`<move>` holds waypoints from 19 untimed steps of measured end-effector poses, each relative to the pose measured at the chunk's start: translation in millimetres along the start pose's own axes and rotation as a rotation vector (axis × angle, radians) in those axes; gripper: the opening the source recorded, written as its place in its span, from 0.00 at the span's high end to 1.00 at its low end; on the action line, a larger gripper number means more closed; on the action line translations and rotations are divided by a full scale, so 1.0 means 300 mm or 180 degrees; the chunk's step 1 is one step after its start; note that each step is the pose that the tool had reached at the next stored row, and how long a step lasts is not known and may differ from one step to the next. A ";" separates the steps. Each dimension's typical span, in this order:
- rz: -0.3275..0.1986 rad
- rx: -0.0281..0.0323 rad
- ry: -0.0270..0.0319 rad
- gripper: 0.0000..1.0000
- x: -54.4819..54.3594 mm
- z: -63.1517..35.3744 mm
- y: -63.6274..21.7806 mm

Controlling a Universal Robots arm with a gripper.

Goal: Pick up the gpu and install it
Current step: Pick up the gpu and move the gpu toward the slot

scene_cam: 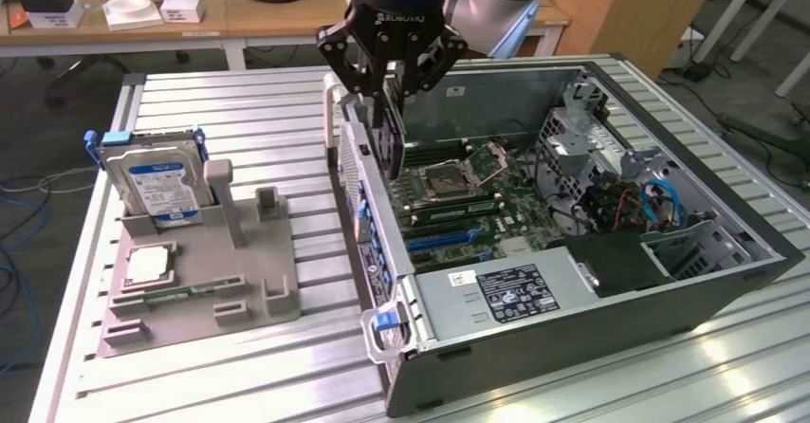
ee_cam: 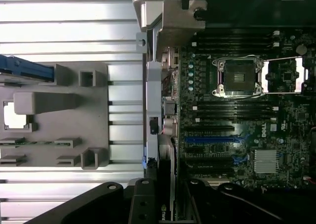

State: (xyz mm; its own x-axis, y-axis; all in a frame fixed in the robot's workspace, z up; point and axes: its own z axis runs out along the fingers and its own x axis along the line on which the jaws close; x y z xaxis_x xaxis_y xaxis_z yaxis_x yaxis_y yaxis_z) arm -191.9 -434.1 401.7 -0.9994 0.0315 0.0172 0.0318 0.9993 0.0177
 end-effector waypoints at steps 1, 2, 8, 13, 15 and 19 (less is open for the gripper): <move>0.0000 0.0000 0.0000 0.74 -0.005 0.000 0.000; 0.0000 0.0000 0.0000 0.74 -0.011 0.000 0.000; 0.0000 0.0000 0.0000 0.74 -0.043 -0.001 0.001; 0.0000 0.0000 0.0000 0.74 -0.071 -0.001 0.002; 0.0000 0.0000 0.0000 0.74 -0.082 -0.001 0.003; -0.0001 0.0000 0.0000 0.74 -0.104 -0.002 0.003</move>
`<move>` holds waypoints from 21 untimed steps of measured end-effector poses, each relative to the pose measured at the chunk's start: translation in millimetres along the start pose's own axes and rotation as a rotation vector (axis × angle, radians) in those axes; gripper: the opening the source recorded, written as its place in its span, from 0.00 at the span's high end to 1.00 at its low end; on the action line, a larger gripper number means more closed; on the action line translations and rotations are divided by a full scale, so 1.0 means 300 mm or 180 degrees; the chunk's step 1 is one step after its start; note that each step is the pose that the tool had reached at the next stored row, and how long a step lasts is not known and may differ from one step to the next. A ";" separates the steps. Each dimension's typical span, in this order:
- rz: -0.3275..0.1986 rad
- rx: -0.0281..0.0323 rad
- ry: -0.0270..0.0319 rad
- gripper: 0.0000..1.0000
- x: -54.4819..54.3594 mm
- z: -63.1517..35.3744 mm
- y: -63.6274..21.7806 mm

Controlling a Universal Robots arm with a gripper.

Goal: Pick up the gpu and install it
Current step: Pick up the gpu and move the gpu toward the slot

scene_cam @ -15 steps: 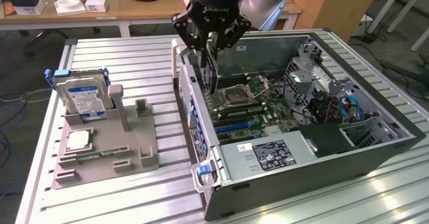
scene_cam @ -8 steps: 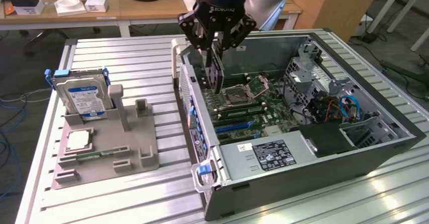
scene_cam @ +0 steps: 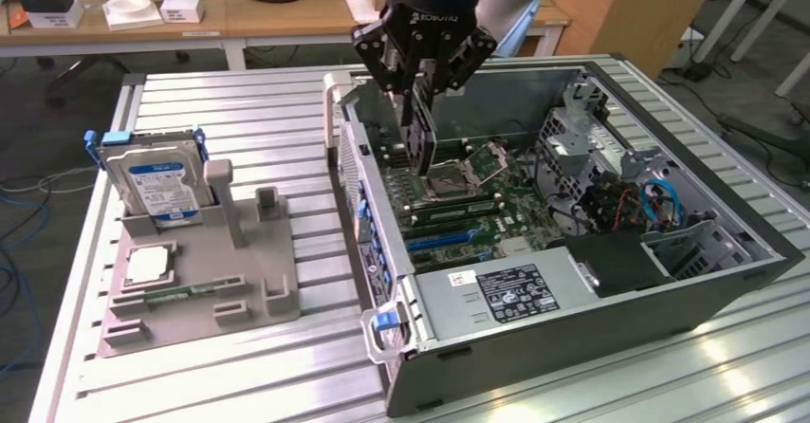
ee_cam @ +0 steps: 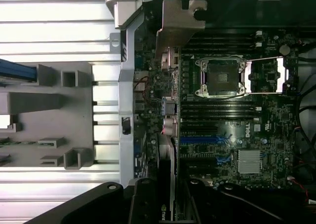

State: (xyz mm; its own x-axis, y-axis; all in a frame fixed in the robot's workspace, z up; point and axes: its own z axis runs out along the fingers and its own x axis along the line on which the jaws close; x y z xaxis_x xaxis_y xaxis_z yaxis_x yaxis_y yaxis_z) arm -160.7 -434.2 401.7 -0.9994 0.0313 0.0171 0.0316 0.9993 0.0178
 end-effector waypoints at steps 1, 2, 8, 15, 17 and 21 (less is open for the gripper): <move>0.0000 0.0000 0.0000 0.74 -0.006 0.000 0.000; 0.0000 0.0000 0.0000 0.74 -0.011 0.000 0.000; 0.0000 0.0000 0.0000 0.74 -0.042 -0.001 0.001; 0.0000 0.0000 0.0000 0.74 -0.077 -0.001 0.003; 0.0000 0.0000 0.0000 0.74 -0.086 -0.001 0.003; 0.0000 0.0000 0.0000 0.74 -0.106 -0.002 0.003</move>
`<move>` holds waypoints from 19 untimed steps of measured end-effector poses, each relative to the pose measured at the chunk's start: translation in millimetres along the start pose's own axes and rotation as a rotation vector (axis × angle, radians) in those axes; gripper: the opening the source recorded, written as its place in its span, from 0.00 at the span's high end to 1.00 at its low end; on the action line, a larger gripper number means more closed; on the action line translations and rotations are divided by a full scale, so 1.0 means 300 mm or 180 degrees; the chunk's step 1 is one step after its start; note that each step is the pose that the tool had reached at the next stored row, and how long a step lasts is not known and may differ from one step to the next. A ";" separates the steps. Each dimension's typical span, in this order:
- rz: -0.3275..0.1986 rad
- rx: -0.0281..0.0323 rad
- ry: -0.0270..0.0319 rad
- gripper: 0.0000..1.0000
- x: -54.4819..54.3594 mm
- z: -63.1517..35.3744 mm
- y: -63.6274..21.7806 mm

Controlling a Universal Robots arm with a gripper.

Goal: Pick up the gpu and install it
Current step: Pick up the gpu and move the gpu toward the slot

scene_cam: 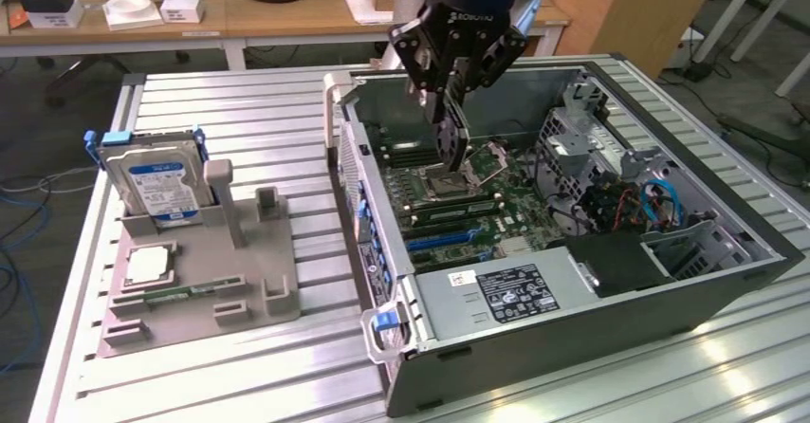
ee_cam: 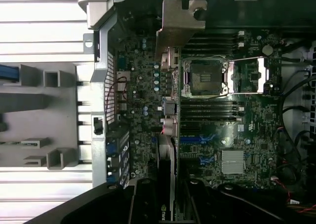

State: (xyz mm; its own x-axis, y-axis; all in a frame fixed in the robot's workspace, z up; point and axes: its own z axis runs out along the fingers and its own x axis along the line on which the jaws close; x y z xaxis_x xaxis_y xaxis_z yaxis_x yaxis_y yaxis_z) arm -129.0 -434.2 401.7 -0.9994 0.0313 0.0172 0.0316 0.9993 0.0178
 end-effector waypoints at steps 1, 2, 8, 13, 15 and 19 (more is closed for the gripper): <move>0.0000 0.0000 0.0000 0.74 -0.005 0.000 0.000; 0.0000 0.0000 0.0000 0.74 -0.009 0.000 0.000; 0.0000 0.0000 0.0000 0.74 -0.037 -0.001 0.001; 0.0000 0.0000 0.0000 0.74 -0.061 -0.001 0.002; 0.0000 0.0000 0.0000 0.74 -0.070 -0.001 0.002; 0.0000 0.0000 0.0000 0.74 -0.087 -0.002 0.003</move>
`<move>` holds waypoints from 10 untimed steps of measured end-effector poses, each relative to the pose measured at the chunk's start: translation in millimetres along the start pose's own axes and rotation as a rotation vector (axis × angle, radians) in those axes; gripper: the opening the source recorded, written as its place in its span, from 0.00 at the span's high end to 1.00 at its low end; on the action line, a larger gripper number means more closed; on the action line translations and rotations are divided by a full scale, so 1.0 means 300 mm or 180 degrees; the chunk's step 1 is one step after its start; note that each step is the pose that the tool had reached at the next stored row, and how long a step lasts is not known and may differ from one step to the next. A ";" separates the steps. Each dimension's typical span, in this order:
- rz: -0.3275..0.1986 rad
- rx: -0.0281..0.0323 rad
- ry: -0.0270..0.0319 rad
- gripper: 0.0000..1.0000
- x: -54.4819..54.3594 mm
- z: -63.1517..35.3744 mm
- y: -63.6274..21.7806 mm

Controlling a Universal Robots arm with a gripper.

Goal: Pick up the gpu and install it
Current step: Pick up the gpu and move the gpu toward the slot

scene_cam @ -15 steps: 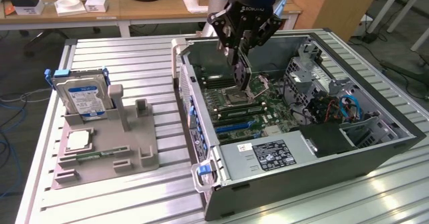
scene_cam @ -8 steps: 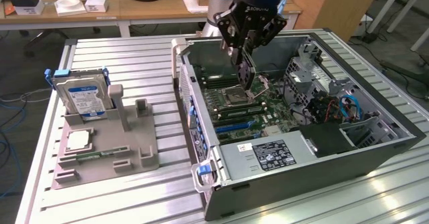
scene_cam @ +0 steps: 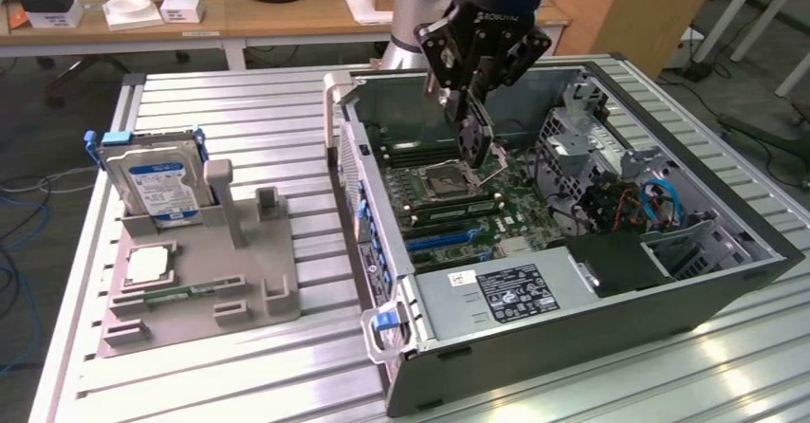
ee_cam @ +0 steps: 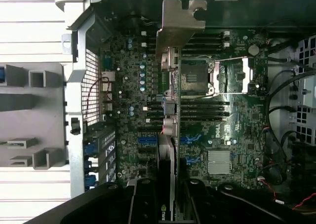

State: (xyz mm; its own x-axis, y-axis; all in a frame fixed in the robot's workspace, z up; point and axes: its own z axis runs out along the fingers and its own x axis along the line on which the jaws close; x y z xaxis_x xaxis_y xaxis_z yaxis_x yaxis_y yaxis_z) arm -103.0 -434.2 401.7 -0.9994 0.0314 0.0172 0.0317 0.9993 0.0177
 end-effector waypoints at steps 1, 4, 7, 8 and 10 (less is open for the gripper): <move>0.0000 0.0000 0.0000 0.74 -0.004 0.000 0.000; 0.0000 0.0000 0.0000 0.74 -0.016 0.000 0.000; 0.0000 0.0000 0.0000 0.74 -0.029 0.000 0.001; 0.0000 0.0000 0.0000 0.74 -0.032 -0.001 0.001; 0.0000 0.0000 0.0000 0.74 -0.040 -0.001 0.001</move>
State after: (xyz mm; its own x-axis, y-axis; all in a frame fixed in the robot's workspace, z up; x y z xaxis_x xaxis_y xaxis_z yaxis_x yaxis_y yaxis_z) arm -91.0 -434.2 401.7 -0.9994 0.0314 0.0172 0.0317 0.9993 0.0178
